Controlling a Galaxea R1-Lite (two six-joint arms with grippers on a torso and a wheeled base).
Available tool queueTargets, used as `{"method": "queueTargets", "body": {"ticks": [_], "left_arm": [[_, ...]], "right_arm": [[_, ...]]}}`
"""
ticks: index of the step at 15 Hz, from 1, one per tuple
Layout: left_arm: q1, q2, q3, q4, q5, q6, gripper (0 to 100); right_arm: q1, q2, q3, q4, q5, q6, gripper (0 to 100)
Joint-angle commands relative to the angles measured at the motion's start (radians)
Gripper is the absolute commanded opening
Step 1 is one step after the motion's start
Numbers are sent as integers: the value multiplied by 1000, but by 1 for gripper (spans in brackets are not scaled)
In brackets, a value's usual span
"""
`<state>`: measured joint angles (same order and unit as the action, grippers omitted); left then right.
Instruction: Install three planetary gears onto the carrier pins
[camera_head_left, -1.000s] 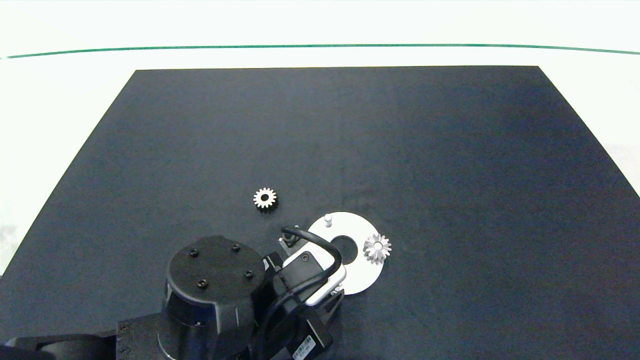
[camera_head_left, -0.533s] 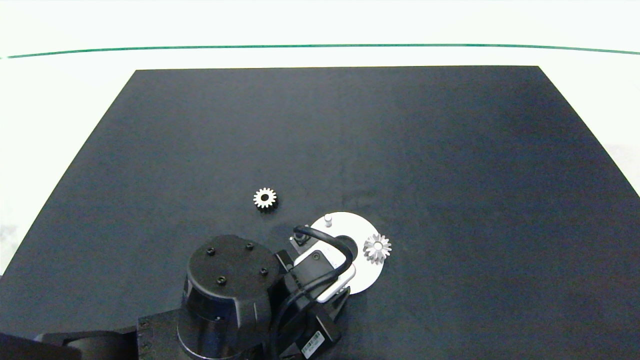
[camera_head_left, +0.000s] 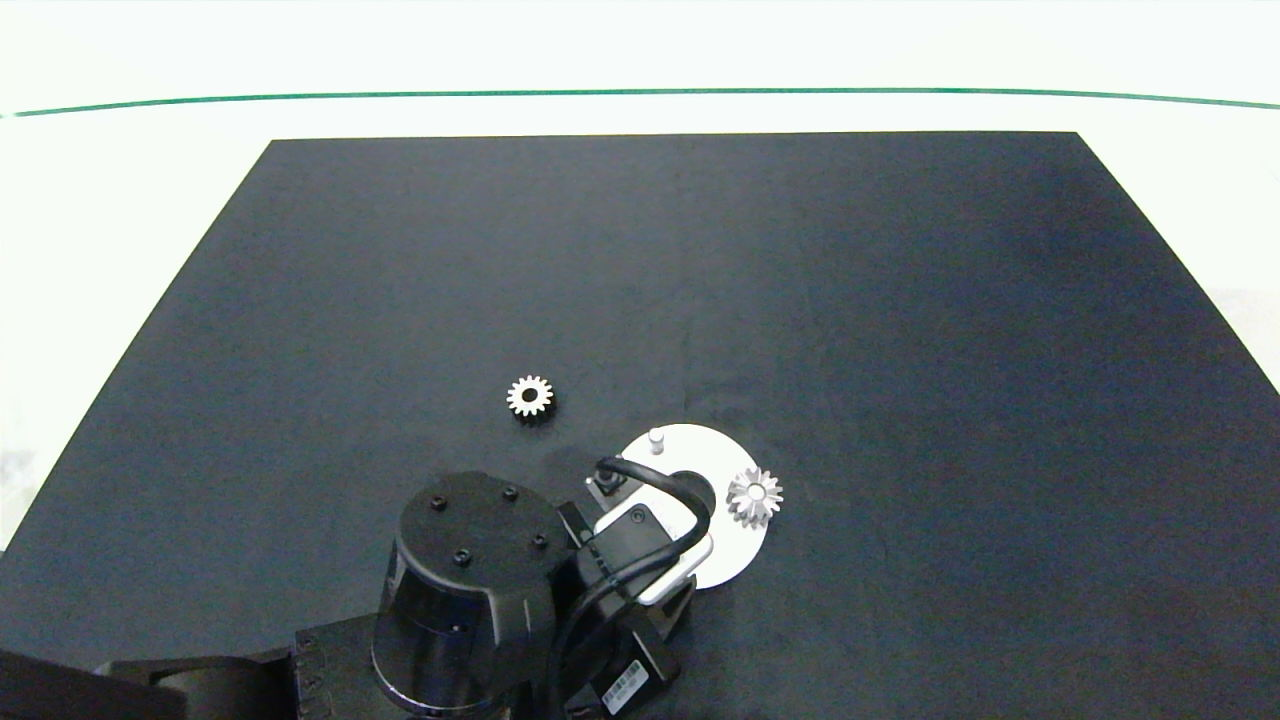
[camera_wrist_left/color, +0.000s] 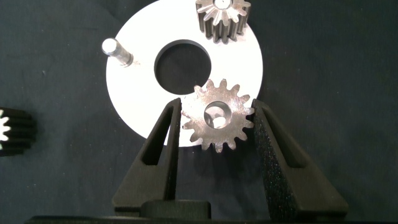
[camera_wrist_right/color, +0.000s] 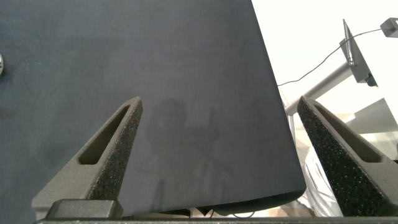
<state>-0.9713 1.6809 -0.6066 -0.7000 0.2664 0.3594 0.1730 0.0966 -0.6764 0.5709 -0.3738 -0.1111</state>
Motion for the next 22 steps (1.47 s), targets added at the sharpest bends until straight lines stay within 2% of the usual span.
{"method": "queueTargets", "body": {"ticks": [1,17,22], "left_arm": [[16,-4,-1,-4,2,6,4],[23,8,-1,-21,2,1,4],[23,13,8,-23,2,1,4]], "right_arm": [[0,2,0,3,-2,-1,100],[0,2,0,4,-2,-1,100],[0,2,0,4,-4,10,100]]}}
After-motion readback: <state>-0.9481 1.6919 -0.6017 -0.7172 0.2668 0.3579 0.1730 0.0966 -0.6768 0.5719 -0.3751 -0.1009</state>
